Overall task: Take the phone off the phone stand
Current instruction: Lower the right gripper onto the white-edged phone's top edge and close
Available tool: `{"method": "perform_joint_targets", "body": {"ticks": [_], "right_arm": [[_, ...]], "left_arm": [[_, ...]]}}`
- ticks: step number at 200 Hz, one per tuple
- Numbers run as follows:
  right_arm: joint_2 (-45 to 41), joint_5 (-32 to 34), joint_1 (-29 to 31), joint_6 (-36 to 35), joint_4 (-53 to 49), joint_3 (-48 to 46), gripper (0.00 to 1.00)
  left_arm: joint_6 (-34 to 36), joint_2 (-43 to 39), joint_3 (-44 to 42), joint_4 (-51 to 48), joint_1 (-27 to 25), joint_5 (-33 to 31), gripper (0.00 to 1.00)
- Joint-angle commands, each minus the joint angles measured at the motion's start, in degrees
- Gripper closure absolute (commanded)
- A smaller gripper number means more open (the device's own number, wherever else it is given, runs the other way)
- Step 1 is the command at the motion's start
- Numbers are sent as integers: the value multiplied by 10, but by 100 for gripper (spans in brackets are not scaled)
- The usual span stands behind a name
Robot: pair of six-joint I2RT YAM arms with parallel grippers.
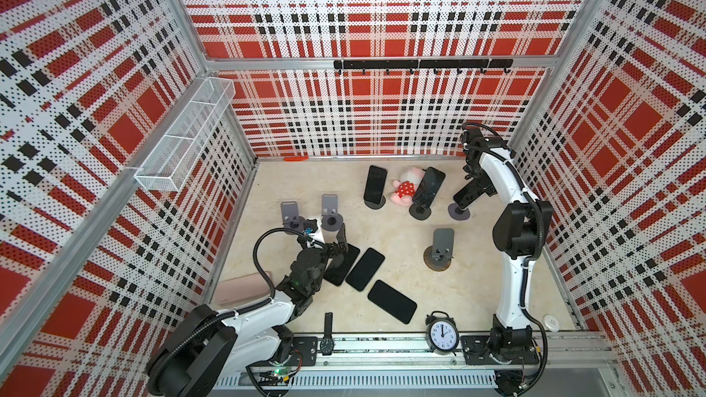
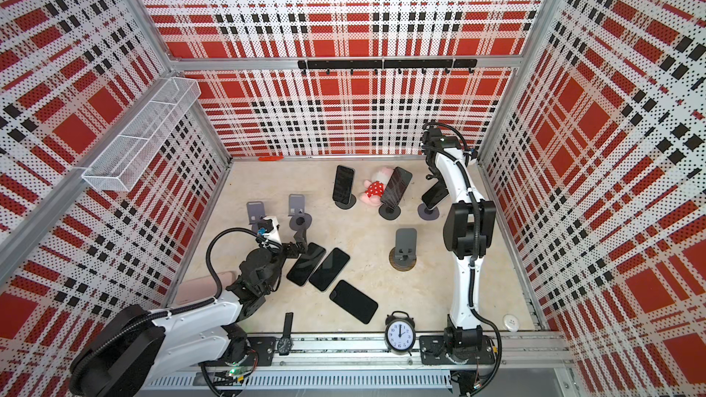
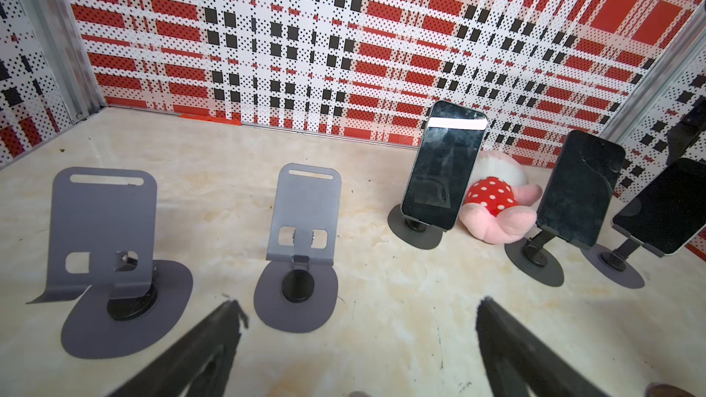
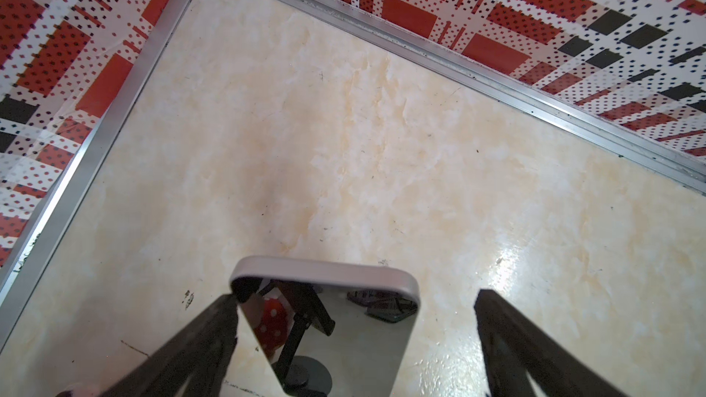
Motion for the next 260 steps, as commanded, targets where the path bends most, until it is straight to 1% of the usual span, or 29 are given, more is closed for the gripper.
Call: {"method": "perform_joint_targets", "body": {"ticks": [1, 99, 132, 157, 193, 211, 223, 237, 260], "right_arm": [[20, 13, 2, 15, -23, 26, 0], [40, 9, 9, 21, -16, 39, 0], [48, -1, 10, 12, -9, 44, 0], [48, 5, 16, 2, -3, 43, 0], [42, 26, 19, -19, 1, 23, 7], [27, 30, 19, -30, 14, -5, 7], [18, 33, 19, -38, 21, -18, 9], [11, 38, 19, -43, 24, -24, 12], [6, 34, 18, -61, 32, -25, 14]], "left_arm": [[6, 0, 19, -2, -1, 1, 2], [5, 0, 22, -8, -1, 1, 2], [3, 5, 24, -9, -1, 2, 2], [2, 7, 28, -11, -2, 6, 2], [1, 7, 29, -14, -2, 6, 2], [0, 7, 29, -15, -1, 6, 2], [-1, 10, 29, -16, -2, 7, 2], [-2, 14, 31, -16, -1, 9, 2], [-3, 21, 35, -17, -1, 10, 2]]}}
